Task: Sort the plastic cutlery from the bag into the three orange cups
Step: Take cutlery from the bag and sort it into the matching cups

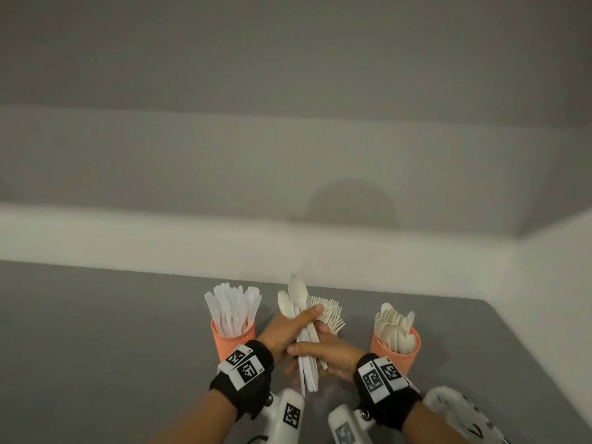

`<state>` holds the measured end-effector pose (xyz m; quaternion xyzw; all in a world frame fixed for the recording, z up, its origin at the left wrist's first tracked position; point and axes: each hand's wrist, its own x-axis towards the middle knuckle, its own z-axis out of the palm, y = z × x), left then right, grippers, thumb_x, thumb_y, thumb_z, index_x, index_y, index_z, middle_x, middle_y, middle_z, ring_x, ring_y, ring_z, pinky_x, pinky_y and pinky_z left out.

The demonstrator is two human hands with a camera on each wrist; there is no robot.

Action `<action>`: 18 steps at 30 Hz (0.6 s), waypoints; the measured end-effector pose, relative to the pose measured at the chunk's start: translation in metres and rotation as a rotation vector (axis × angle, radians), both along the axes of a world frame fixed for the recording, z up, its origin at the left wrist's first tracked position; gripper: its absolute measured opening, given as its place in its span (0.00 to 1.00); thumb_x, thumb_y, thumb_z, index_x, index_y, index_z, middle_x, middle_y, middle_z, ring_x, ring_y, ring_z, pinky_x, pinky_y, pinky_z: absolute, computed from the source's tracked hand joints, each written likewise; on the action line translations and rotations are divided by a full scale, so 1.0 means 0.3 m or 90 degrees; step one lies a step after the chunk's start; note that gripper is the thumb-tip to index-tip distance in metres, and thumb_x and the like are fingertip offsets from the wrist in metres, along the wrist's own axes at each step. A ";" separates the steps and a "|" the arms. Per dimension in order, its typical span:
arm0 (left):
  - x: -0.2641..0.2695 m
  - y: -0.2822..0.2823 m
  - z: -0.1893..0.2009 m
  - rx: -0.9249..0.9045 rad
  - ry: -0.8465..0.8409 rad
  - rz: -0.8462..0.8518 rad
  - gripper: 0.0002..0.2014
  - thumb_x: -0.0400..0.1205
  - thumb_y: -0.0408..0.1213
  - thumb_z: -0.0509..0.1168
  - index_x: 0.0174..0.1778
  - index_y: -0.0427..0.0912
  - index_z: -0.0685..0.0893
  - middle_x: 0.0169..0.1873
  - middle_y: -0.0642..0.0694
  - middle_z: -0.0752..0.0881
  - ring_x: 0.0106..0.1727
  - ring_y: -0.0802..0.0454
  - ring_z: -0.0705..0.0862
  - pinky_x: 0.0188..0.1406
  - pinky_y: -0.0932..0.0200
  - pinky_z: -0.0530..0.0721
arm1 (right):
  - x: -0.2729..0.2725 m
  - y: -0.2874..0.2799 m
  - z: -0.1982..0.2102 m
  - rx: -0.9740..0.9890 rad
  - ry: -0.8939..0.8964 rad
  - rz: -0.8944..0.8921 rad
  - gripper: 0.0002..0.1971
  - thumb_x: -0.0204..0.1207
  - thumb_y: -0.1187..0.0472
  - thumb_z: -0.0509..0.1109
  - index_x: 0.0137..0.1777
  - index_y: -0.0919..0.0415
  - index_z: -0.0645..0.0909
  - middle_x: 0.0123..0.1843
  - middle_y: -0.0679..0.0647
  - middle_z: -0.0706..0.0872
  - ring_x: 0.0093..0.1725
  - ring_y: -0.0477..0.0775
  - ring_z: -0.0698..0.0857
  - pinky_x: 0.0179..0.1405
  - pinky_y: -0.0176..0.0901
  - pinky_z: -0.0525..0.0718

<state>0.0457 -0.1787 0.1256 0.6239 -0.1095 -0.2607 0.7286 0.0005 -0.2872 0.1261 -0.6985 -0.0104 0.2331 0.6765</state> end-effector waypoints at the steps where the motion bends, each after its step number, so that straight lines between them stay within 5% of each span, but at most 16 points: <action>1: 0.007 0.003 -0.001 -0.003 0.008 -0.013 0.13 0.79 0.45 0.66 0.38 0.37 0.81 0.30 0.46 0.86 0.35 0.49 0.86 0.46 0.56 0.87 | 0.006 0.001 -0.001 0.000 0.005 0.023 0.13 0.70 0.61 0.72 0.53 0.54 0.74 0.40 0.60 0.88 0.40 0.58 0.88 0.45 0.52 0.88; 3: 0.018 0.004 0.001 -0.013 0.023 -0.020 0.14 0.78 0.47 0.66 0.40 0.38 0.81 0.33 0.44 0.86 0.40 0.46 0.86 0.50 0.52 0.85 | 0.020 0.013 -0.002 -0.016 0.006 0.023 0.22 0.66 0.58 0.72 0.60 0.60 0.75 0.33 0.56 0.89 0.35 0.53 0.89 0.45 0.48 0.87; 6: 0.027 0.007 0.020 -0.014 0.022 -0.011 0.14 0.76 0.46 0.68 0.44 0.37 0.82 0.38 0.43 0.88 0.42 0.45 0.87 0.38 0.58 0.86 | 0.040 0.036 -0.014 0.030 -0.001 -0.068 0.21 0.74 0.64 0.66 0.67 0.62 0.67 0.19 0.49 0.83 0.20 0.47 0.83 0.29 0.39 0.86; 10: 0.044 0.018 0.028 -0.084 0.040 0.030 0.09 0.69 0.39 0.73 0.38 0.40 0.81 0.26 0.47 0.84 0.32 0.53 0.86 0.35 0.60 0.85 | 0.046 0.063 -0.037 0.034 -0.048 -0.146 0.03 0.73 0.68 0.62 0.42 0.60 0.72 0.18 0.52 0.72 0.15 0.47 0.72 0.17 0.37 0.75; 13: 0.038 0.010 0.024 -0.060 0.015 0.061 0.06 0.73 0.34 0.73 0.36 0.40 0.81 0.23 0.47 0.84 0.31 0.52 0.85 0.36 0.59 0.85 | 0.042 0.067 -0.045 0.064 -0.005 -0.158 0.03 0.70 0.69 0.65 0.37 0.62 0.76 0.19 0.51 0.77 0.18 0.47 0.75 0.17 0.35 0.74; 18: 0.024 0.015 0.033 0.006 -0.054 0.031 0.09 0.76 0.39 0.71 0.33 0.39 0.83 0.25 0.48 0.85 0.28 0.54 0.85 0.33 0.61 0.84 | 0.032 0.048 -0.034 0.147 0.042 -0.097 0.08 0.66 0.58 0.68 0.36 0.63 0.79 0.22 0.53 0.83 0.17 0.46 0.77 0.17 0.34 0.74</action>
